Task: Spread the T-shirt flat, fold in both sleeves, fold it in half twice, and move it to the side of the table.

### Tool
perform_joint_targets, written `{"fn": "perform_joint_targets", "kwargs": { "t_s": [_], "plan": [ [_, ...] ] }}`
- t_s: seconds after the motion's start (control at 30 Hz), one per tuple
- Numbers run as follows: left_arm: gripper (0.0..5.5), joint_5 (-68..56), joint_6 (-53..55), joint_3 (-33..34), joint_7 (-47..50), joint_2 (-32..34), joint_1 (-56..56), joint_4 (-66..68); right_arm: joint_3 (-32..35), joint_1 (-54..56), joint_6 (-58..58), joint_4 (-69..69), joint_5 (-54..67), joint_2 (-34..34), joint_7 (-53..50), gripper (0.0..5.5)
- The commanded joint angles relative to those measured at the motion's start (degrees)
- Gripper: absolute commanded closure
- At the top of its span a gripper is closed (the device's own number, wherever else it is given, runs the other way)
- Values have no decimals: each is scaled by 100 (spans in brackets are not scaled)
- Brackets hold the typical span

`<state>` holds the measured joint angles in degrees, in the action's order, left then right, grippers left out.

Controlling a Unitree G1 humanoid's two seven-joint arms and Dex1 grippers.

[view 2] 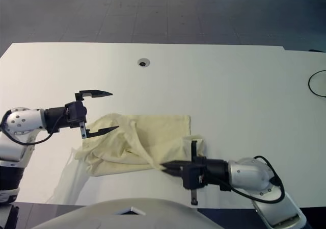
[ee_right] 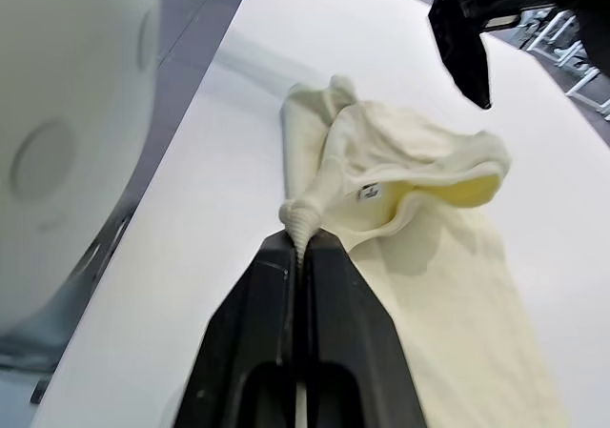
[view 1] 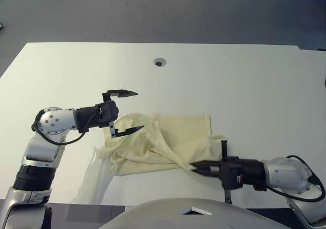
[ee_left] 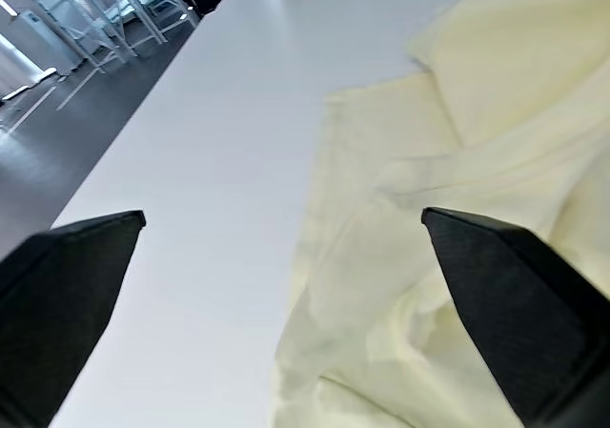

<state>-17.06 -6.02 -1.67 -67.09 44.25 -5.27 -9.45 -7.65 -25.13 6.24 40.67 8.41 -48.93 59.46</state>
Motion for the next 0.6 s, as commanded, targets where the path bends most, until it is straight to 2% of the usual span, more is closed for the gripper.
{"fn": "perform_joint_targets", "kwargs": {
  "t_s": [0.03,0.4,0.6],
  "plan": [
    [10,9,40,-273,-273,102,-35,-198,-56,-27,221,-201,-312,-158,-1,547],
    [10,459,-85,-1009,-744,114,-254,-112,-259,93,356,-465,-693,-156,-156,547],
    [10,667,-63,-1395,-831,-225,-1077,451,-479,-72,434,-447,-872,-219,-159,547]
  ]
}}
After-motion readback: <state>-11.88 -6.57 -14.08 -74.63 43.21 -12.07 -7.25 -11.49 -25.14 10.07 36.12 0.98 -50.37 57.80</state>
